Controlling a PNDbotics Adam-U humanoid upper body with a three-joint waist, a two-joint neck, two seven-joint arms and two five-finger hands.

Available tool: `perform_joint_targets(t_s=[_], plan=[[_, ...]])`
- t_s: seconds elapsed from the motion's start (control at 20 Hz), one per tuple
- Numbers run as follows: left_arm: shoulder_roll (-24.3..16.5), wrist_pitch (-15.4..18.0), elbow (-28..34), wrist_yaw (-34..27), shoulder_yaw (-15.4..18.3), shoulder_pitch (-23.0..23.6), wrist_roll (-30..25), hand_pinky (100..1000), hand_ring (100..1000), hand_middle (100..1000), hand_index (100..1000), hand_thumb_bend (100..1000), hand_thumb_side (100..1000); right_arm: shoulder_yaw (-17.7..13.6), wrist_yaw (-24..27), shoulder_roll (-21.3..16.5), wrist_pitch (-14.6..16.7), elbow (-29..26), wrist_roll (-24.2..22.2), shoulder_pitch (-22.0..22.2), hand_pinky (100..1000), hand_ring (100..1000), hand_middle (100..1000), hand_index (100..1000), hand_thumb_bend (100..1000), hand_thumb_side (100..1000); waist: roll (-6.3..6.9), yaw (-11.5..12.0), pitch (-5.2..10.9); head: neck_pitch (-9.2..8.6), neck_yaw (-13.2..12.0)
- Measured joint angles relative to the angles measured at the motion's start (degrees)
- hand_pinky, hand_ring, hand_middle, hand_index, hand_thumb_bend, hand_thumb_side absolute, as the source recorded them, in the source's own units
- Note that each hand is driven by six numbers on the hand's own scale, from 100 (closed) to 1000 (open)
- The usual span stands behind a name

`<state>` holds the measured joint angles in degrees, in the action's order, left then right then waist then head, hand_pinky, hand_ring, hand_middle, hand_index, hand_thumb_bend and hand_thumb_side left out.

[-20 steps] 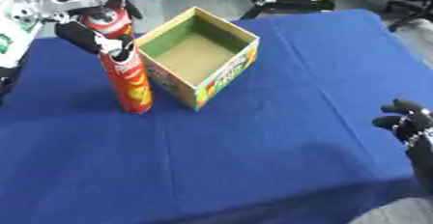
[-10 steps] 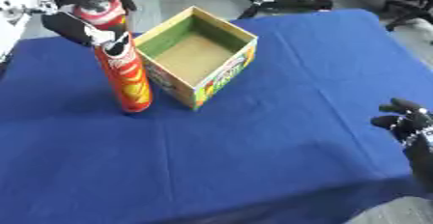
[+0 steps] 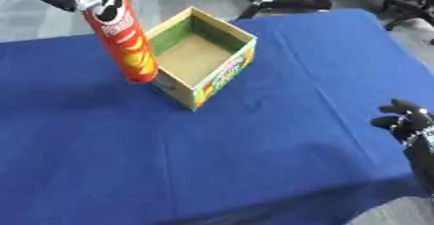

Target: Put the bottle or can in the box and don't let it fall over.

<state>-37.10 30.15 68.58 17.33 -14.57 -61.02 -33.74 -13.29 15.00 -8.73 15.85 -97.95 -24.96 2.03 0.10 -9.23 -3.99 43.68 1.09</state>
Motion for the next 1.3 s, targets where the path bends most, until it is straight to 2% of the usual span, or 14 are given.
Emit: perform_joint_targets(t_s=[0.3, 0.55, 0.7, 0.75, 0.8, 0.85, 0.9, 0.95, 1.0, 1.1, 1.15, 1.3], plan=[[3.5, 1.2, -1.6, 3.5, 0.0, -0.7, 5.1, 100, 281, 227, 755, 100, 284, 1.0, 0.4, 0.0, -0.2, 0.3, -0.8, -0.7, 786, 671, 715, 821, 100, 690, -0.21, -1.8, -0.02, -0.51, -0.8], [6.2, 2.1, -3.6, 7.3, -0.4, -0.8, 8.9, 100, 282, 226, 757, 100, 294, 2.2, 1.0, 0.2, -0.6, 0.3, -2.0, -2.3, 787, 671, 715, 821, 100, 683, -0.34, -4.6, -0.99, -1.50, -2.2], [7.2, 2.4, -4.9, 8.6, -0.4, -0.7, 11.1, 100, 342, 297, 797, 100, 291, 3.1, 1.4, 0.4, -0.8, 0.3, -2.8, -3.4, 787, 671, 715, 821, 100, 685, -0.33, -6.0, -1.61, -2.23, -3.3], [7.6, 2.4, -5.3, 8.9, -0.4, -0.6, 12.0, 417, 586, 558, 924, 100, 249, 3.3, 1.5, 0.4, -0.9, 0.3, -3.0, -3.7, 787, 671, 715, 822, 100, 686, -0.30, -6.3, -1.74, -2.47, -3.6], [7.9, 2.5, -5.5, 9.2, -0.6, -0.4, 12.7, 691, 757, 726, 979, 100, 244, 3.5, 1.5, 0.5, -0.9, 0.3, -3.2, -3.9, 787, 671, 715, 821, 100, 687, -0.22, -6.5, -1.78, -2.57, -3.9], [8.0, 2.7, -5.7, 9.9, -0.9, -0.3, 13.1, 797, 835, 798, 1000, 100, 244, 3.5, 1.6, 0.5, -1.0, 0.3, -3.4, -4.1, 787, 671, 715, 821, 100, 688, -0.16, -6.6, -1.82, -2.66, -4.1], [8.0, 3.0, -5.7, 10.8, -1.2, -0.2, 13.3, 825, 861, 821, 1000, 100, 244, 3.6, 1.6, 0.5, -1.0, 0.4, -3.5, -4.1, 787, 671, 715, 821, 100, 688, -0.12, -6.6, -1.86, -2.68, -4.3], [8.0, 3.4, -5.6, 11.8, -1.4, 0.0, 13.4, 909, 941, 878, 1000, 100, 297, 3.7, 1.7, 0.5, -1.0, 0.4, -3.5, -4.1, 787, 671, 715, 821, 100, 688, -0.12, -6.6, -1.86, -2.69, -4.5], [8.0, 3.9, -5.6, 12.8, -1.5, 0.1, 13.4, 935, 969, 910, 1000, 100, 391, 3.7, 1.7, 0.5, -1.1, 0.6, -3.5, -4.1, 787, 671, 715, 821, 100, 688, -0.11, -6.5, -1.86, -2.69, -4.5], [7.9, 4.7, -5.3, 14.3, -1.5, 0.1, 13.6, 952, 989, 933, 1000, 100, 437, 3.7, 1.7, 0.5, -1.1, 0.6, -3.6, -4.1, 787, 671, 715, 821, 100, 688, -0.04, -6.4, -1.86, -2.69, -4.5], [7.8, 5.0, -5.1, 14.7, -1.5, 0.1, 13.9, 964, 1000, 962, 1000, 100, 525, 3.7, 1.7, 0.5, -1.1, 0.6, -3.6, -4.1, 787, 670, 715, 821, 100, 687, 0.00, -6.2, -1.86, -2.69, -4.5], [7.0, 5.7, -4.3, 14.9, -1.4, 0.1, 14.8, 976, 1000, 996, 1000, 100, 594, 3.6, 1.7, 0.5, -1.1, 0.7, -3.5, -4.1, 787, 670, 714, 821, 100, 687, -0.02, -5.7, -1.85, -2.65, -4.3]])
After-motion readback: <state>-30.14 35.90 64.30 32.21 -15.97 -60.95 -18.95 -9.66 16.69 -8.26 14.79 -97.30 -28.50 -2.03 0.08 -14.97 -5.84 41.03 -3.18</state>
